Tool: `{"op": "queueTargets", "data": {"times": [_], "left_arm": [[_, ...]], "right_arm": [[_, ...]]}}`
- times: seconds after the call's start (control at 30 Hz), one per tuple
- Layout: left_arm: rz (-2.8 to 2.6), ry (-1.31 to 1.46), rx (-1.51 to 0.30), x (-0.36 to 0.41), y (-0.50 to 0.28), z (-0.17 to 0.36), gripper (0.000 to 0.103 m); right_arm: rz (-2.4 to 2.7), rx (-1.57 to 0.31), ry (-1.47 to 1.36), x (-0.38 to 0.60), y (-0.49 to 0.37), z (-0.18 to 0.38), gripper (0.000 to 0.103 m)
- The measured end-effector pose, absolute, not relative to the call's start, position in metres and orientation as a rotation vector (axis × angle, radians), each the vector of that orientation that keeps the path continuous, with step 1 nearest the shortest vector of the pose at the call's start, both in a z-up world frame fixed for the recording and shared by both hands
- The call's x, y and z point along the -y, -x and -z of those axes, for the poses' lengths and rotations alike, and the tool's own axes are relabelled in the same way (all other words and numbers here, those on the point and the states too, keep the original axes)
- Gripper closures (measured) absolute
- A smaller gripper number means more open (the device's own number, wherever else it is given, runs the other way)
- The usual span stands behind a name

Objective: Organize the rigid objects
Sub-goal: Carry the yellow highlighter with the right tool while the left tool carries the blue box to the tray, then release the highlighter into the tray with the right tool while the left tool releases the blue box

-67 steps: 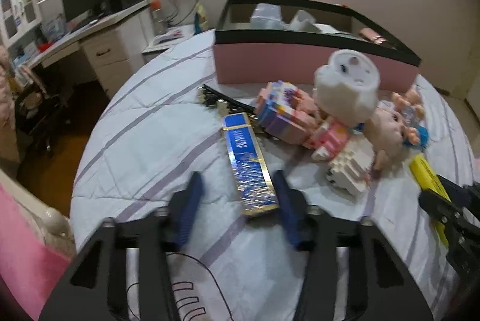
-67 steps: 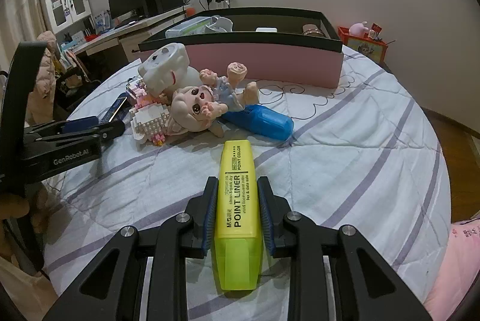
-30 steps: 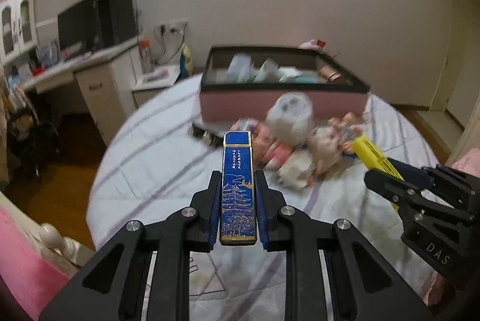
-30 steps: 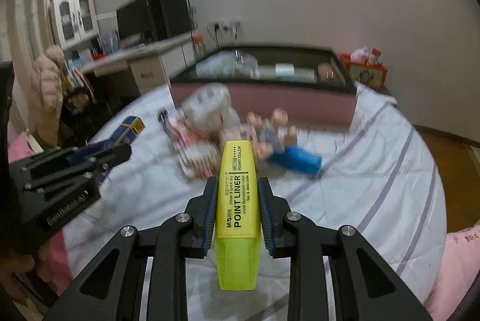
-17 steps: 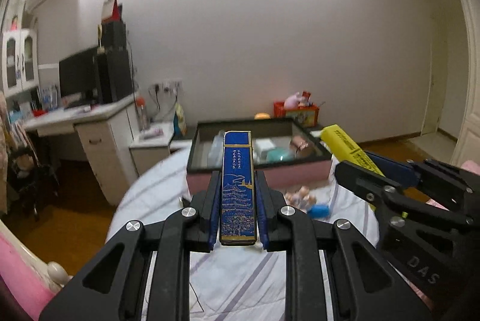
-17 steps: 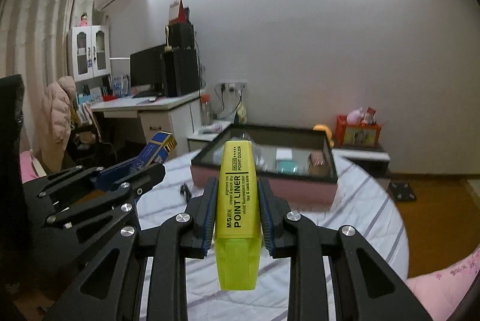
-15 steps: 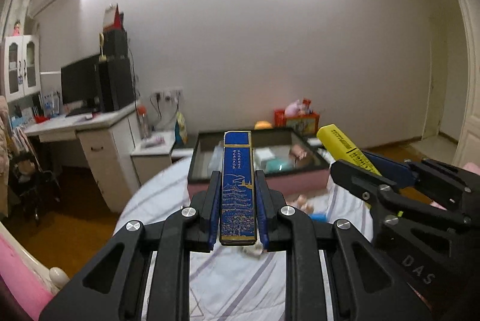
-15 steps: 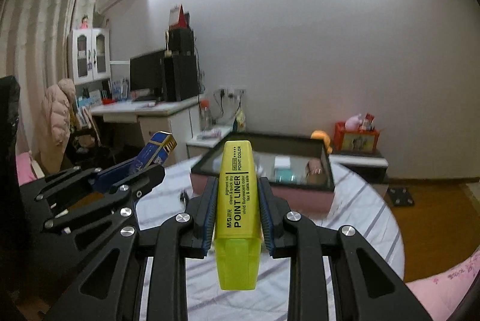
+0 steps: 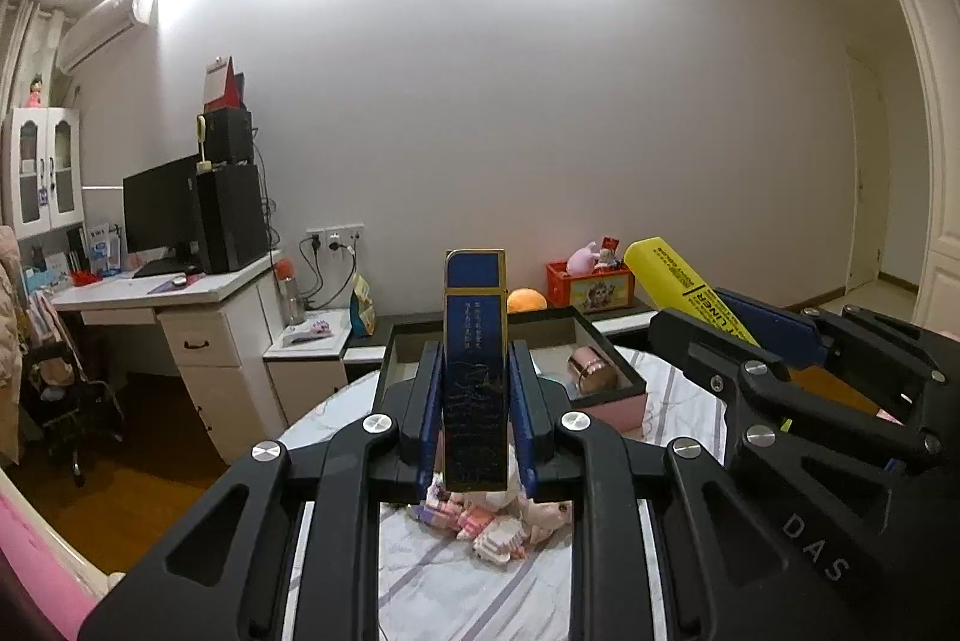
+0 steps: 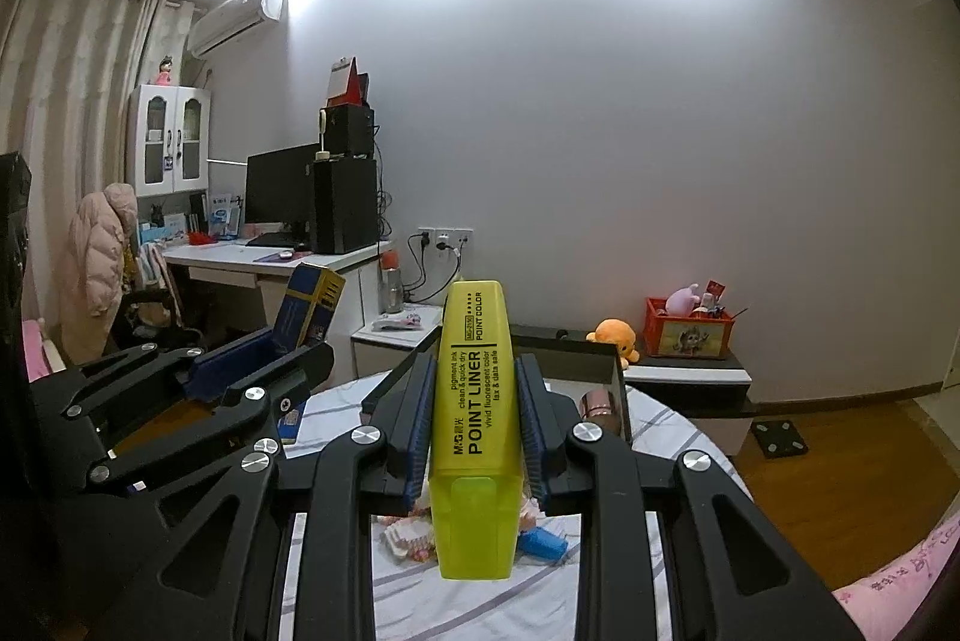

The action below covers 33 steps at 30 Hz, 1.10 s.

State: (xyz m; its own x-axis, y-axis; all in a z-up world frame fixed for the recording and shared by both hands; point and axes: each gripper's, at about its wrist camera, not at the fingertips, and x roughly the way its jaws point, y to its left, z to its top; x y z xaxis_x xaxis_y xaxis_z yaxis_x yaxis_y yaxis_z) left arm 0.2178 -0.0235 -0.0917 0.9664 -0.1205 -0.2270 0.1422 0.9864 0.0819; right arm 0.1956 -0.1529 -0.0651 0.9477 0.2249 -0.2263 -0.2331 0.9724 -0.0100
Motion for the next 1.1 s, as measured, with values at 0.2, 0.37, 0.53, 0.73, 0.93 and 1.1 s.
{"op": "queueTargets", "data": {"times": [0.2, 0.37, 0.53, 0.73, 0.93, 1.1], "left_arm": [[0.138, -0.099, -0.203, 0.029, -0.232, 0.085, 0.082], [0.143, -0.105, -0.208, 0.034, -0.256, 0.085, 0.082], [0.17, -0.104, -0.254, 0.04, -0.302, 0.087, 0.082], [0.181, -0.114, -0.388, 0.051, -0.384, 0.109, 0.082], [0.203, -0.107, -0.553, 0.053, -0.463, 0.149, 0.082], [0.2, -0.092, -0.694, 0.05, -0.508, 0.184, 0.082]], "right_arm": [[-0.217, -0.215, 0.04, 0.153, -0.207, 0.064, 0.076], [-0.206, -0.214, 0.042, 0.153, -0.225, 0.064, 0.076], [-0.199, -0.237, 0.031, 0.156, -0.259, 0.068, 0.076], [-0.168, -0.321, 0.051, 0.158, -0.331, 0.082, 0.076], [-0.165, -0.451, 0.044, 0.166, -0.396, 0.111, 0.076], [-0.182, -0.576, 0.032, 0.168, -0.438, 0.14, 0.076]]}}
